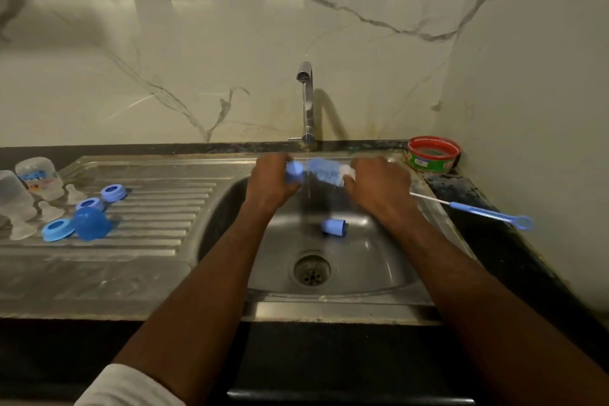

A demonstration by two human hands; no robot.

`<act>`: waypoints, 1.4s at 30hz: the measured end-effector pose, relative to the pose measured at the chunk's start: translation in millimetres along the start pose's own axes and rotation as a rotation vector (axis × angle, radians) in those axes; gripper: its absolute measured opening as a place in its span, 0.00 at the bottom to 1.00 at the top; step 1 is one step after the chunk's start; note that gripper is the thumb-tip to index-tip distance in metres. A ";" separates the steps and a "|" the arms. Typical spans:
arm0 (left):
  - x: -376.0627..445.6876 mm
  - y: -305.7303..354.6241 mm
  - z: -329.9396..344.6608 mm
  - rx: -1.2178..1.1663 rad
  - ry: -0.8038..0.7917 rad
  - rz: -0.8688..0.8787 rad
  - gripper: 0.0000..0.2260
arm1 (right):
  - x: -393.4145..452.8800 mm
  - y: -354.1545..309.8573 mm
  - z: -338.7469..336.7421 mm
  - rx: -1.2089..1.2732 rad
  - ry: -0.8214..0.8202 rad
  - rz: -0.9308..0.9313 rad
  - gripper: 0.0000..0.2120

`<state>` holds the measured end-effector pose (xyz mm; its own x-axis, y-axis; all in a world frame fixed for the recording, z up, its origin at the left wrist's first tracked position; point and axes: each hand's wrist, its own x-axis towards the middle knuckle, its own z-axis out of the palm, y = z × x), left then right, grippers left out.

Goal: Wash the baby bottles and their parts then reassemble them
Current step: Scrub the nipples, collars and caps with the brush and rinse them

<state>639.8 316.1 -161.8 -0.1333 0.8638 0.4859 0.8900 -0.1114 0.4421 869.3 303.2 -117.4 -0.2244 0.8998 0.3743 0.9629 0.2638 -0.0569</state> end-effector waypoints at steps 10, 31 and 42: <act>-21.7 -27.9 8.0 0.116 -0.302 -0.193 0.22 | -2.0 -4.8 14.0 -0.036 -0.177 -0.028 0.15; -44.9 -166.0 -250.0 0.452 -0.105 -0.398 0.26 | 39.8 -280.6 -36.1 0.334 -0.181 -0.239 0.18; -58.1 -199.1 -233.8 0.513 -0.179 -0.458 0.25 | 26.6 -309.7 -14.4 0.253 -0.137 -0.305 0.17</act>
<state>368.4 173.2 -101.8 -0.5087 0.8408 0.1853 0.8605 0.4897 0.1405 567.3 240.4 -76.5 -0.5281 0.8005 0.2835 0.7858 0.5872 -0.1942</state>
